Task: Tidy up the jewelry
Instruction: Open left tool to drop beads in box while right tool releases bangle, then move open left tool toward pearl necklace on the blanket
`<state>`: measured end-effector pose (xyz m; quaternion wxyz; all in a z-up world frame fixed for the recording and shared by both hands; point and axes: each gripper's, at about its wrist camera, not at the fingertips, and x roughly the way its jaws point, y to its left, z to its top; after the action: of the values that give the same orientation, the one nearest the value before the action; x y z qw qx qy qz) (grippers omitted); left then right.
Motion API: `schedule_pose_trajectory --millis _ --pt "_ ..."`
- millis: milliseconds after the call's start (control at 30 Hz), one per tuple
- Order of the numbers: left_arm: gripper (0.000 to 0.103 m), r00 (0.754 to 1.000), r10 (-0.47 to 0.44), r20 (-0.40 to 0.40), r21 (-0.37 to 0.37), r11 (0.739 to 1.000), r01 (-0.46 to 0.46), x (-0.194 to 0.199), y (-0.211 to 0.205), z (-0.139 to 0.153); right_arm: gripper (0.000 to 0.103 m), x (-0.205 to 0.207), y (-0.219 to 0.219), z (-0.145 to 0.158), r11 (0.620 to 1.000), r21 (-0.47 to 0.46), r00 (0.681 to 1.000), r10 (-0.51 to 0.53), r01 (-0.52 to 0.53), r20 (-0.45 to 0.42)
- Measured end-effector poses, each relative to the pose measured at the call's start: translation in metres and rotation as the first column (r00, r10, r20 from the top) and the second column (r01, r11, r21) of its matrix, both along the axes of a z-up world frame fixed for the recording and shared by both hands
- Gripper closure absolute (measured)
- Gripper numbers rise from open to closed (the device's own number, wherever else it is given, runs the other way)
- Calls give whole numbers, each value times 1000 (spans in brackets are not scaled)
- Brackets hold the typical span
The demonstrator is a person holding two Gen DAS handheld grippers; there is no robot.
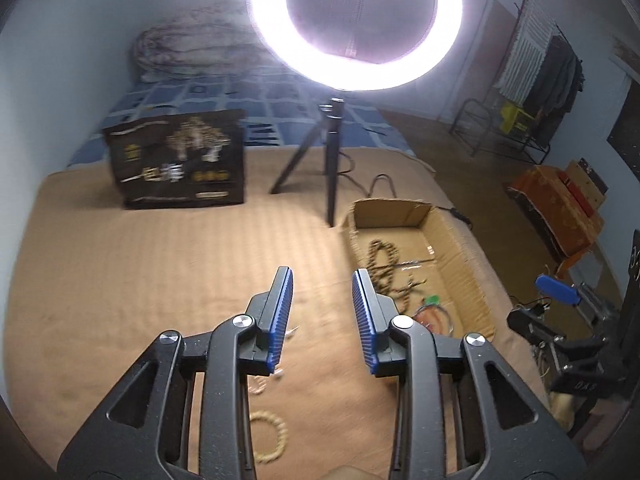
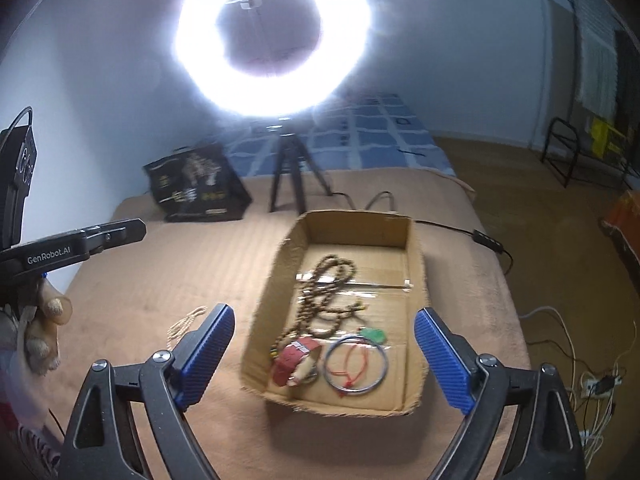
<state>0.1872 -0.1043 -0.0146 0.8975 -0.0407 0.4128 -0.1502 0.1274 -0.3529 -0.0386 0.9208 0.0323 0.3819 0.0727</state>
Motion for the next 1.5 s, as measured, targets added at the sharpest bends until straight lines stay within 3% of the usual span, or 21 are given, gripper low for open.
schedule_pose_trajectory --millis 200,367,667,767,1000,1267,1500 --pt "73 999 35 -1 21 999 -35 -21 38 8 10 -9 24 9 998 14 998 57 -58 10" --pt "73 999 53 -11 20 998 -53 -29 67 4 10 -10 37 10 994 81 997 75 -75 3" --pt "73 993 37 -111 -71 996 -45 -24 98 -58 29 2 73 -17 976 191 990 118 -102 -72" --pt "73 992 10 -129 -85 996 -21 -21 98 -78 39 9 93 -29 976 169 983 154 -135 -104" --pt "73 982 -32 -184 -112 994 11 -1 86 -122 51 10 124 -51 966 85 953 256 -245 -162" --pt "73 972 -76 -222 -109 993 52 28 69 -158 64 15 135 -94 961 61 944 275 -269 -181" --pt "73 964 -102 -246 -84 993 84 38 63 -177 65 26 144 -115 967 44 951 254 -250 -177"
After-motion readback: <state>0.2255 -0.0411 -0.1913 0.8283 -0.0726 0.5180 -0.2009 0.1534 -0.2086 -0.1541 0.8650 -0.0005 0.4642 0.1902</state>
